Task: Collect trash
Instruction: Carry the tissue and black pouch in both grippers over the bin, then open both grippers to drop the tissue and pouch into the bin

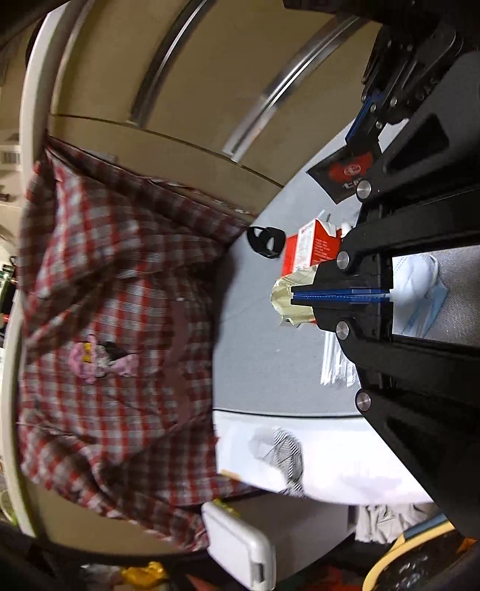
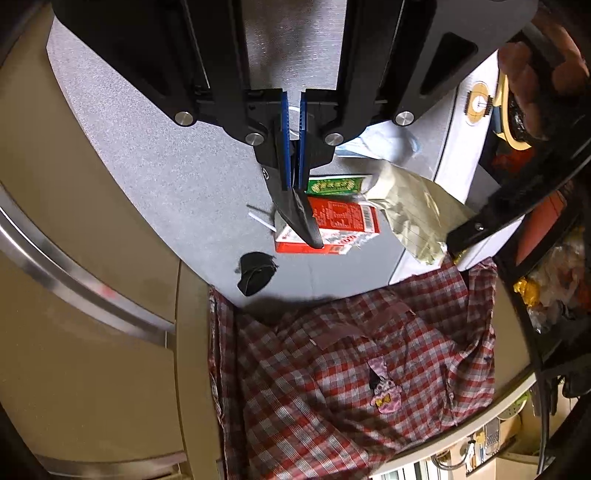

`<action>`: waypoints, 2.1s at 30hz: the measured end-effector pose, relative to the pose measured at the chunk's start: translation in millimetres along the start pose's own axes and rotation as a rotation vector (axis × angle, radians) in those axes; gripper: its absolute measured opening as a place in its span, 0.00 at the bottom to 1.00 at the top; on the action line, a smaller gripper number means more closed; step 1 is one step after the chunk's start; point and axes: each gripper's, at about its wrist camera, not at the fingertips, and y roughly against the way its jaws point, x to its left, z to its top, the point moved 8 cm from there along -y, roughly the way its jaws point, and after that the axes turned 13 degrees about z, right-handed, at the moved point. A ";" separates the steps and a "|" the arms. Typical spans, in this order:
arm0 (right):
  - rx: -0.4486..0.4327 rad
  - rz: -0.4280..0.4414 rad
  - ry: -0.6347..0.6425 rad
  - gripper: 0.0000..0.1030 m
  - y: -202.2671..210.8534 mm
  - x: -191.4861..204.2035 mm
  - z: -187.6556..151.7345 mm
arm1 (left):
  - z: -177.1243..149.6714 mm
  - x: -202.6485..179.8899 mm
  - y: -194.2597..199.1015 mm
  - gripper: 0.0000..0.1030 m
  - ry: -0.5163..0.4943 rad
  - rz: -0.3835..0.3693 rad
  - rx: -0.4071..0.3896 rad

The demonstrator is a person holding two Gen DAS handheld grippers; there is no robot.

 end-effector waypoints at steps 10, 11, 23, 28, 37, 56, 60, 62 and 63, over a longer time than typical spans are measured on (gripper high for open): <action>-0.070 0.125 0.053 0.04 27.8 56.7 17.0 | 30.0 36.8 75.6 0.00 0.012 0.055 -0.088; -0.073 0.142 0.063 0.04 29.3 66.4 18.2 | 32.9 44.3 85.7 0.00 0.017 0.069 -0.098; -0.006 0.383 0.206 0.04 24.5 205.7 -1.5 | 34.0 159.0 171.7 0.00 0.062 0.314 -0.114; 0.077 0.483 0.263 0.04 11.3 265.3 -29.4 | 14.8 221.4 186.5 0.00 0.128 0.433 -0.080; 0.182 0.607 0.353 0.04 -6.5 351.0 -74.0 | -27.8 307.7 189.6 0.00 0.233 0.557 0.011; 0.304 0.630 0.396 0.04 -46.1 394.6 -116.4 | -71.6 361.4 175.2 0.00 0.269 0.643 0.159; 0.320 0.624 0.393 0.06 -50.4 394.0 -120.1 | -74.8 363.1 170.4 0.00 0.276 0.637 0.179; 0.338 0.612 0.395 0.10 -53.3 393.4 -122.7 | -77.6 363.4 169.1 0.13 0.277 0.651 0.194; 0.344 0.602 0.395 0.14 -54.8 392.6 -123.1 | -79.2 364.3 168.7 0.41 0.279 0.667 0.205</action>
